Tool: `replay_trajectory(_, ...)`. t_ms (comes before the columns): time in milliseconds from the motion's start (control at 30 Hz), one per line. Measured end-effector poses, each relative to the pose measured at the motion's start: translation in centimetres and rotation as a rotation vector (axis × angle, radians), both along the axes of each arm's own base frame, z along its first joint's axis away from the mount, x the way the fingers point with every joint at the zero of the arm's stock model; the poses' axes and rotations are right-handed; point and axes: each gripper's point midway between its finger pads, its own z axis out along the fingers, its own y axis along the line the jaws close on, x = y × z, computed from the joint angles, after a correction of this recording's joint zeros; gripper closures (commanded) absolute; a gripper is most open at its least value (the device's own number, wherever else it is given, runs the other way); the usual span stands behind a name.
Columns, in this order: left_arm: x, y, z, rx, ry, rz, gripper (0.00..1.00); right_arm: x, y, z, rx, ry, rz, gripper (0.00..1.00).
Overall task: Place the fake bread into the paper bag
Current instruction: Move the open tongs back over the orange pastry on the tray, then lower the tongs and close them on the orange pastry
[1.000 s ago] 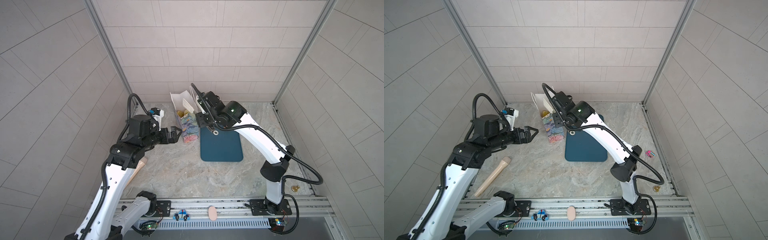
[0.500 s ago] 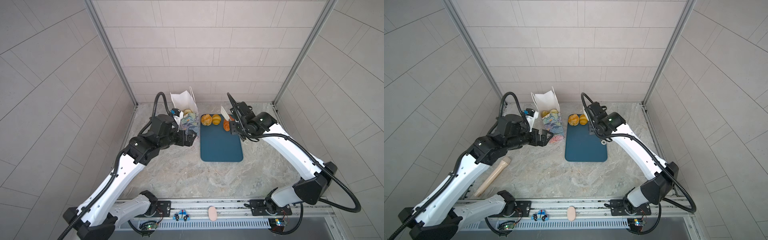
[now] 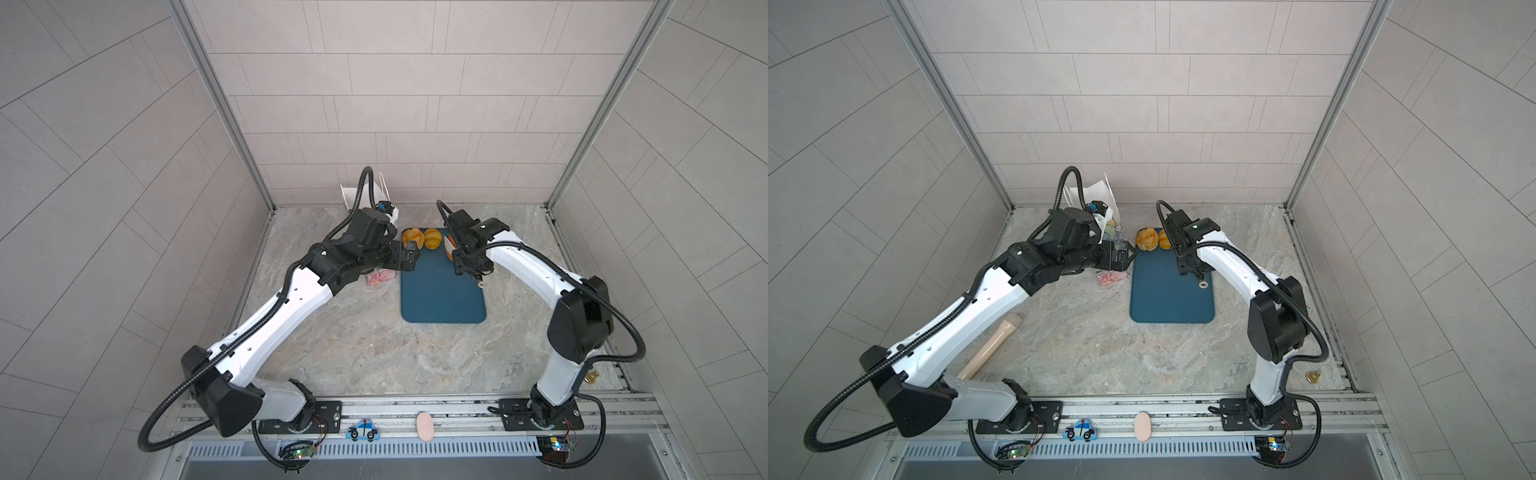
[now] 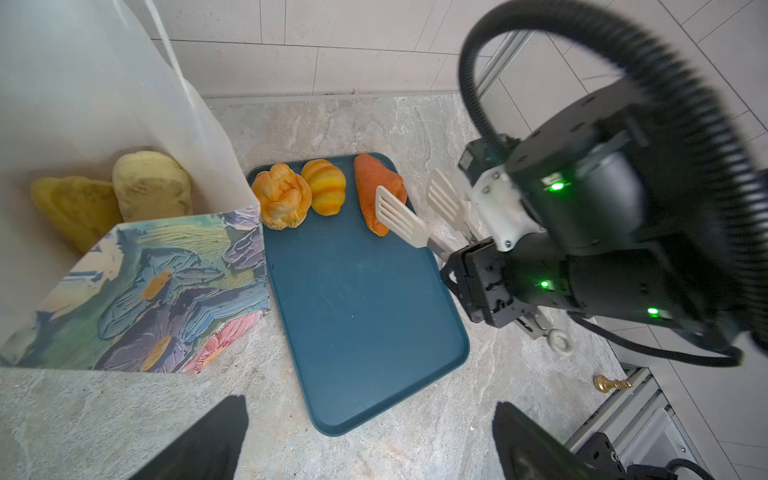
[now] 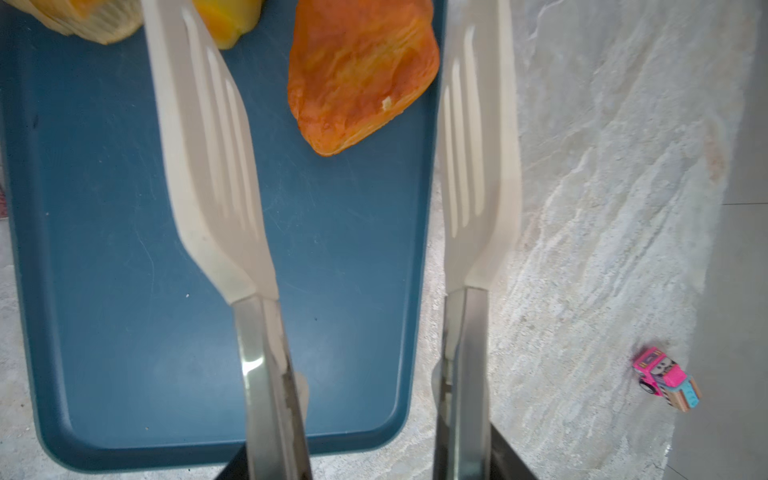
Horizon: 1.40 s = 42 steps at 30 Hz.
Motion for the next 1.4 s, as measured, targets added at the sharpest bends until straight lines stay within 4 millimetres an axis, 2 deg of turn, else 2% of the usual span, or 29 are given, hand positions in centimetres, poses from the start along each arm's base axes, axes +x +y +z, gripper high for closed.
replay_trajectory(133, 0.6, -0.7, -0.6, 0.007, 0.018, -0.008, 0.00, 0.6, 0.5, -1.9, -0.009, 0.051, -0.007, 0.37)
replay_trajectory(333, 1.0, -1.7, -2.8, 0.027, 0.075, -0.032, 0.00, 2.1, 0.7, -2.8, -0.012, 0.065, -0.039, 0.36)
replay_trajectory(467, 1.0, -2.0, -3.4, 0.034, 0.089, -0.038, 0.00, 2.6, 0.7, -3.9, -0.024, 0.083, -0.056, 0.38)
replay_trajectory(567, 1.2, -2.2, -3.6, 0.039, 0.099, -0.042, 0.00, 2.7, 0.3, -4.7, -0.037, 0.107, -0.068, 0.45)
replay_trajectory(733, 1.5, -2.5, -3.6, 0.048, 0.100, -0.047, 0.00, 2.4, -0.3, -5.5, -0.059, 0.142, -0.073, 0.62)
replay_trajectory(800, 1.5, -2.4, -3.6, 0.053, 0.100, -0.047, 0.00, 2.2, -0.4, -5.7, -0.065, 0.151, -0.065, 0.65)
replay_trajectory(1033, 1.6, -2.2, -3.6, 0.065, 0.095, -0.042, 0.00, -0.3, -1.3, -6.5, -0.087, 0.209, -0.020, 0.64)
replay_trajectory(1200, 1.7, -2.2, -3.5, 0.064, 0.093, -0.038, 0.00, -2.8, -1.9, -5.0, -0.068, 0.222, 0.035, 0.63)
replay_trajectory(1400, 1.6, -2.0, -3.8, 0.069, 0.092, -0.032, 0.00, -4.7, -2.5, -3.7, -0.068, 0.232, 0.109, 0.54)
